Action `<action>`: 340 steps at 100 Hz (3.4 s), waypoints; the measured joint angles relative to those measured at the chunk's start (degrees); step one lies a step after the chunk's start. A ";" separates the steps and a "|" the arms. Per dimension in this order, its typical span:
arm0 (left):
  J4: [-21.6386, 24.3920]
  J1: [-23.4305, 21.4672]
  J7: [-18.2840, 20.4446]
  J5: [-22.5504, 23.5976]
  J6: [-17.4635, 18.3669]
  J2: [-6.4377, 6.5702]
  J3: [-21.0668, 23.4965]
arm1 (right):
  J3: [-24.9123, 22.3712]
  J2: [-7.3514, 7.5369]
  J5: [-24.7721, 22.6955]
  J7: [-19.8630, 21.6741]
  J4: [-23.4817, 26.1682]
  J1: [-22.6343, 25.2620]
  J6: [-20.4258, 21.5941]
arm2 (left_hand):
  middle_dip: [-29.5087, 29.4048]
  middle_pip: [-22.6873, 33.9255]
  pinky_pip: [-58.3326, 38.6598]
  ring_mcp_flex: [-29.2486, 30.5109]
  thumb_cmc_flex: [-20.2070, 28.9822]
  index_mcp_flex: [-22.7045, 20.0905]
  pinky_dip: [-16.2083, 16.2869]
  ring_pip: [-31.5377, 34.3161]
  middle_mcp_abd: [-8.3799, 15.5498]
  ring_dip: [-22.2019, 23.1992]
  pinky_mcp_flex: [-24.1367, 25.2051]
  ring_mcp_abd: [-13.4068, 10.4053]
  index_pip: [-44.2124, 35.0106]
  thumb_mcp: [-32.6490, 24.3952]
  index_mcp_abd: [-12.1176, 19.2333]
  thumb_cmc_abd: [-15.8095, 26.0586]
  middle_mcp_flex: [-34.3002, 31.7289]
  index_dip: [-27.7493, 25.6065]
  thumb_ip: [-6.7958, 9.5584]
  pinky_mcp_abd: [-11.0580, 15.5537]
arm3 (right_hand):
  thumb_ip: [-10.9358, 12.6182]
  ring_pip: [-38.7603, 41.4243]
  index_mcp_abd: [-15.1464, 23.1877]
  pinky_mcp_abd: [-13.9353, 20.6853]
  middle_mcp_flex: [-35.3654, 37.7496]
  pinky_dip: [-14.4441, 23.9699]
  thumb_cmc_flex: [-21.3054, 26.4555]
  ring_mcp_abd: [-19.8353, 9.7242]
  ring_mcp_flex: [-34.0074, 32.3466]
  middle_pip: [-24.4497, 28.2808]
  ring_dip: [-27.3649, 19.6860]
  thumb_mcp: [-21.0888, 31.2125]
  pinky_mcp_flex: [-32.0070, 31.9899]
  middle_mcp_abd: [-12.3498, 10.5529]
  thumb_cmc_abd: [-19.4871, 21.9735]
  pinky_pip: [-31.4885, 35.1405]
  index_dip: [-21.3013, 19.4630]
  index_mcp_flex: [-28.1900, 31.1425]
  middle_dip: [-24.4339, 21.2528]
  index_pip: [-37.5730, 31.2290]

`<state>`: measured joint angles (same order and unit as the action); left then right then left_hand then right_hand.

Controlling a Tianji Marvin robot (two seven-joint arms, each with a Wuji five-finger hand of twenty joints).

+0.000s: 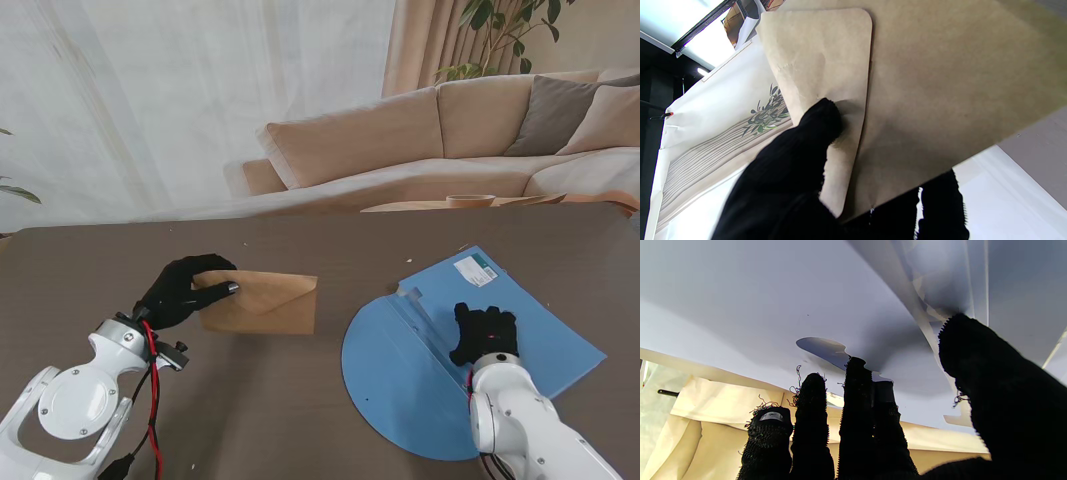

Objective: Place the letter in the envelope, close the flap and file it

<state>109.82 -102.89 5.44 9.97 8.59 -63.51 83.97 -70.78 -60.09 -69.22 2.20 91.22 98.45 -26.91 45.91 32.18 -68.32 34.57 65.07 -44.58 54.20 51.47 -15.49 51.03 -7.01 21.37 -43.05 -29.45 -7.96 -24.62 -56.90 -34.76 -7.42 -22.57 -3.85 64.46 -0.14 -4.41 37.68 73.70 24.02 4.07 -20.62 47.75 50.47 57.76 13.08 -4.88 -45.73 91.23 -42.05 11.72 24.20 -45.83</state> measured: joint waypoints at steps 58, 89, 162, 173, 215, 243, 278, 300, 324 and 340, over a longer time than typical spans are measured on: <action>-0.17 0.04 0.06 -0.17 0.44 -0.02 0.26 | -2.11 -1.06 4.64 -6.28 0.66 1.10 1.77 | 0.00 0.03 -0.03 0.00 0.00 0.00 0.00 0.01 -0.01 0.00 0.01 0.01 0.00 0.00 0.00 0.00 0.00 -0.01 -0.01 -0.01 | -2.06 3.00 -0.52 -1.28 6.17 0.00 3.53 -0.74 -9.07 -0.20 -1.52 13.55 6.89 4.87 -8.47 2.01 0.28 10.05 3.56 -4.83; -0.30 0.24 0.33 -0.36 0.60 0.01 0.27 | -4.05 -1.46 6.43 -5.02 3.54 1.78 2.10 | 0.00 0.04 -0.05 0.00 0.00 0.00 0.00 0.02 -0.01 0.00 0.01 0.01 0.00 0.00 0.00 0.00 0.00 -0.05 -0.01 -0.01 | -2.06 5.12 -0.58 -2.34 6.37 -0.03 5.05 -0.60 -11.21 -0.98 -3.55 15.60 9.09 7.43 -8.53 2.76 0.99 12.15 2.25 -6.86; 1.37 -0.09 2.86 2.55 -2.55 0.95 -2.45 | -8.54 -2.22 19.88 0.83 14.94 3.24 -1.63 | 0.00 0.05 -0.60 0.00 0.01 0.03 0.00 0.04 -0.03 0.00 0.01 0.01 0.00 0.00 0.00 0.09 0.00 -0.07 -0.01 -0.02 | -2.06 7.31 -2.64 -4.11 6.35 -0.03 6.47 1.68 -12.98 -1.03 -1.42 15.58 10.13 8.70 -8.52 3.53 1.00 13.65 7.15 -8.25; 1.14 0.30 1.47 6.88 -1.08 1.14 -4.68 | -8.38 -2.27 21.70 1.00 16.31 3.17 -1.87 | 0.00 0.05 -0.60 0.00 0.01 0.03 0.01 0.04 -0.02 0.00 0.01 0.03 0.00 0.00 0.00 0.09 0.01 -0.07 -0.01 -0.03 | -2.06 7.32 -2.64 -4.14 6.35 -0.03 6.53 1.69 -12.99 -1.03 -0.86 15.56 10.13 8.73 -8.30 3.54 1.00 13.66 7.34 -8.25; -1.27 3.45 -6.13 15.89 9.88 1.07 -12.05 | -5.97 -2.23 27.93 3.95 19.09 0.64 -4.44 | 0.00 0.05 -0.61 -0.49 0.01 0.04 0.01 0.04 0.15 0.01 -0.28 -0.16 -0.01 0.00 0.00 0.10 0.02 -0.12 -0.01 -0.04 | -2.03 7.87 -3.10 -4.84 6.33 0.11 7.69 2.12 -12.99 -1.03 -0.01 15.44 10.13 9.46 -7.76 4.06 1.00 13.68 8.52 -8.26; -3.72 6.79 -13.73 23.87 12.78 0.23 -17.44 | -5.71 -2.68 36.48 3.94 21.19 -0.21 -8.15 | 0.01 0.05 -0.61 -0.49 0.01 0.07 0.01 0.00 0.69 0.01 -0.81 -0.77 -0.01 0.00 0.00 0.11 0.02 -0.17 -0.01 -0.04 | -2.01 8.01 -4.15 -4.99 6.33 0.68 8.96 3.61 -13.00 -1.03 1.20 14.55 10.07 10.44 -6.64 4.07 1.00 13.68 9.33 -8.26; -10.49 14.13 -25.11 33.65 14.50 -1.10 -26.24 | -5.92 -3.39 39.91 2.50 23.68 1.38 -9.02 | 0.75 0.05 -0.61 -0.49 0.01 0.16 0.01 -0.57 1.55 0.66 -1.26 -1.97 -0.45 0.12 0.13 0.11 0.05 -0.18 -0.06 0.34 | -2.01 8.12 -4.17 -5.65 6.33 1.36 9.48 4.52 -13.00 -1.03 1.97 14.02 10.04 11.60 -6.21 4.07 1.00 14.32 9.81 -8.27; -15.53 18.71 -28.72 35.25 12.59 -1.68 -31.93 | -6.13 -3.59 40.78 2.07 24.61 2.15 -9.10 | 0.77 0.05 -0.56 -0.49 0.01 0.23 -0.49 -0.80 2.26 0.81 -1.27 -2.40 -0.62 0.64 0.51 0.21 0.08 -0.05 -0.06 1.00 | -2.01 8.08 -4.17 -5.67 6.33 1.89 9.50 4.55 -13.00 -1.03 1.97 14.02 10.03 11.60 -6.20 4.07 1.00 14.32 9.83 -8.27; -19.75 22.99 -32.32 40.33 10.59 -2.05 -36.86 | -6.01 -3.61 40.76 2.02 24.72 2.28 -8.79 | 0.81 0.05 -0.11 -0.54 0.00 1.56 -0.56 -1.37 3.00 1.45 -1.13 -3.02 -2.67 1.17 1.16 0.44 0.80 0.05 -0.06 1.75 | -2.01 8.07 -4.18 -5.70 6.33 1.95 9.54 4.57 -13.00 -1.03 2.04 14.02 10.03 11.60 -6.19 4.07 1.00 14.32 9.86 -8.27; -21.32 24.87 -34.42 43.37 9.73 -2.07 -38.76 | -6.00 -3.64 41.36 1.97 24.72 2.28 -8.71 | 0.81 0.04 0.02 -0.54 0.00 1.57 -0.57 -1.38 3.39 1.50 -0.91 -3.52 -2.79 1.77 1.60 0.46 0.81 0.11 -0.06 1.85 | -2.01 8.07 -4.18 -5.70 6.33 1.96 9.54 4.57 -13.00 -1.03 2.06 14.02 10.03 11.64 -6.19 4.07 0.97 14.32 9.93 -8.27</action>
<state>88.50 -78.02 -28.98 53.33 18.32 -65.58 45.21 -76.77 -63.73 -27.86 4.16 115.94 100.73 -35.62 46.72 32.22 -68.29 34.04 65.07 -43.01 53.62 50.08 -12.10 52.53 -7.92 17.85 -45.84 -27.68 -6.36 -24.17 -56.09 -34.65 -7.48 -20.72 -5.86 72.54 -4.32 -10.11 44.01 75.65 33.55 8.64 -33.62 46.73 52.54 71.78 23.11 6.75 -51.92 95.30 -41.08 26.03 34.13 -54.10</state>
